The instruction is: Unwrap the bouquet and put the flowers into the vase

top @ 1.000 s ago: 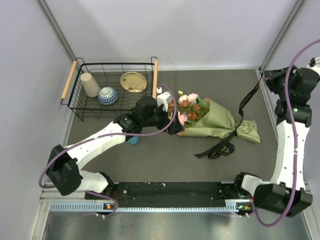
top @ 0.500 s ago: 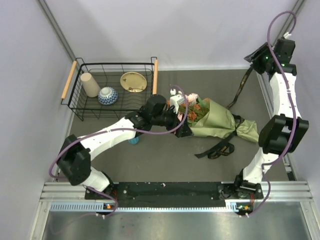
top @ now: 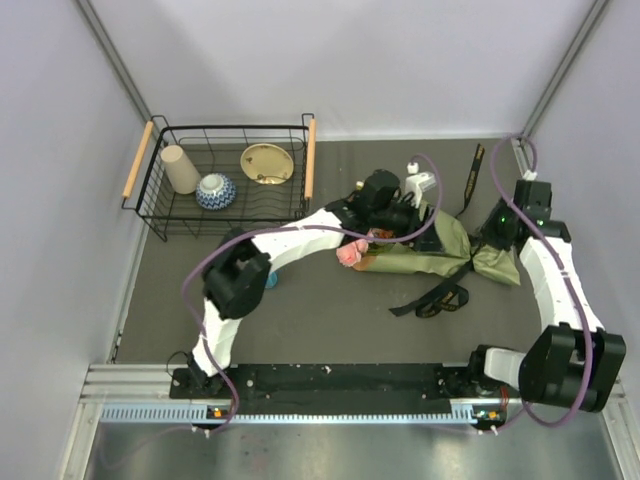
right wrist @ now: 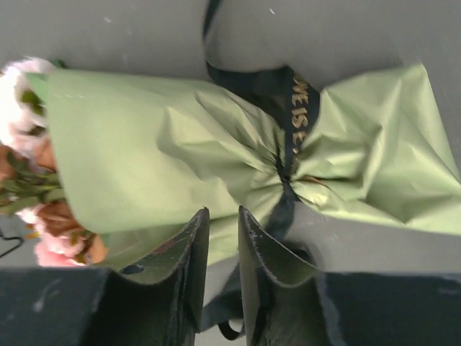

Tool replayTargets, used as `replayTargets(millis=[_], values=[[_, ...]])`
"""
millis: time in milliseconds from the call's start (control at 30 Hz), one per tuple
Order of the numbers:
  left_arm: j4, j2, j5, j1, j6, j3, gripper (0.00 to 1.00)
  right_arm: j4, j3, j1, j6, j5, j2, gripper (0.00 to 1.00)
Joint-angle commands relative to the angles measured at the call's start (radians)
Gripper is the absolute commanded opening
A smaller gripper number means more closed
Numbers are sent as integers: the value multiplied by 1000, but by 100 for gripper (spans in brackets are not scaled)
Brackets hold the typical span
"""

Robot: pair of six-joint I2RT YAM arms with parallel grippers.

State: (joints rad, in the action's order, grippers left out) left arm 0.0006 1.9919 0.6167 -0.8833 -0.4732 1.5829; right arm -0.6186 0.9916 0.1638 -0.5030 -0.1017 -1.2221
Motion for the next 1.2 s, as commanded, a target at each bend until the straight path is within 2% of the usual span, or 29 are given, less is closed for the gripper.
replayTargets(millis=[0,167,267,367,700,867,1167], values=[[38,166,41,-23,-38,225,66,28,-85,-30,64,97,42,21],[4,376,25,-25,-64,455,64,36,-120,-29,121,149,-19,20],[-40,427,0,-17,-70,489,63,52,-117,-29,127,138,-59,19],[-45,453,11,-13,-85,486,61,78,-125,-30,136,120,-76,14],[-68,450,-8,-11,-90,433,59,91,-145,-30,132,148,-134,11],[-70,450,-12,-9,-90,425,59,89,-128,-30,136,143,-172,3],[-68,473,0,-5,-96,437,59,109,-143,-30,144,106,-186,11]])
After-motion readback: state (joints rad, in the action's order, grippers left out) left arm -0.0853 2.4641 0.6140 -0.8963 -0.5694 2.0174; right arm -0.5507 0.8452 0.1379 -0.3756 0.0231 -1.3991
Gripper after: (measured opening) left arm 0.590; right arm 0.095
